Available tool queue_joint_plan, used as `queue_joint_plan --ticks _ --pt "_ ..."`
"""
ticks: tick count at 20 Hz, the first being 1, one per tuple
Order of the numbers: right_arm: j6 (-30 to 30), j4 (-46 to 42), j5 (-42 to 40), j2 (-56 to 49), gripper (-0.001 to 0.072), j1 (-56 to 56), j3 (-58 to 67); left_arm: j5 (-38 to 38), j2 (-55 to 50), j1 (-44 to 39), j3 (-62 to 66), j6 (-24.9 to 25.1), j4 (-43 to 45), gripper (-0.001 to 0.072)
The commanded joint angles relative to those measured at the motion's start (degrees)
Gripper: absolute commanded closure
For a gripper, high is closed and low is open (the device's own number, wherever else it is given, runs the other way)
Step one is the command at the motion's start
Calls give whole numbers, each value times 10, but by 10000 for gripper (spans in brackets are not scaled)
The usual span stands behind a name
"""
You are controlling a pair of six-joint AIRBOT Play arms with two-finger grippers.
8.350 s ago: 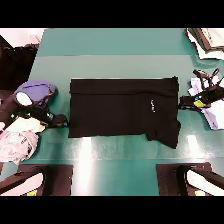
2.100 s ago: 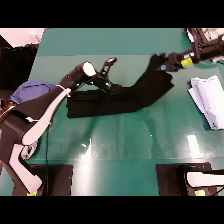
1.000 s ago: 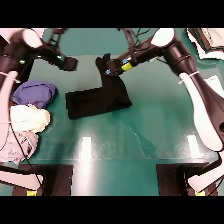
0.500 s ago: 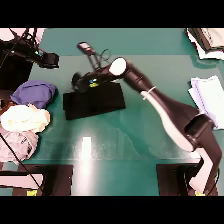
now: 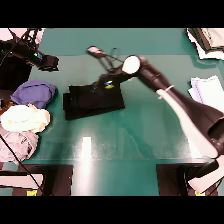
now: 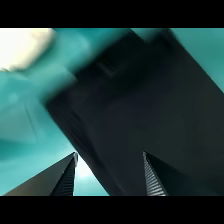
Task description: Fold the shirts.
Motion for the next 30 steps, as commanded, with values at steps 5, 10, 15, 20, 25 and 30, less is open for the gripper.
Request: queue_joint_plan --ticks 5,10,15,20,25,30 --pt "74 60 58 28 7 -217 -165 -9 0 0 0 1 -17 678" --pt "71 182 88 -54 18 -248 -158 -6 0 0 0 1 -35 678" --pt "66 242 118 -154 21 -198 -51 -8 0 0 0 1 -39 678" --pt "64 243 117 -202 228 -132 8 -13 0 0 0 1 -39 678" --pt "34 242 97 -201 695 -113 41 -26 0 0 0 2 -38 678" --pt "37 192 104 -115 697 -189 16 -37 0 0 0 17 -38 678"
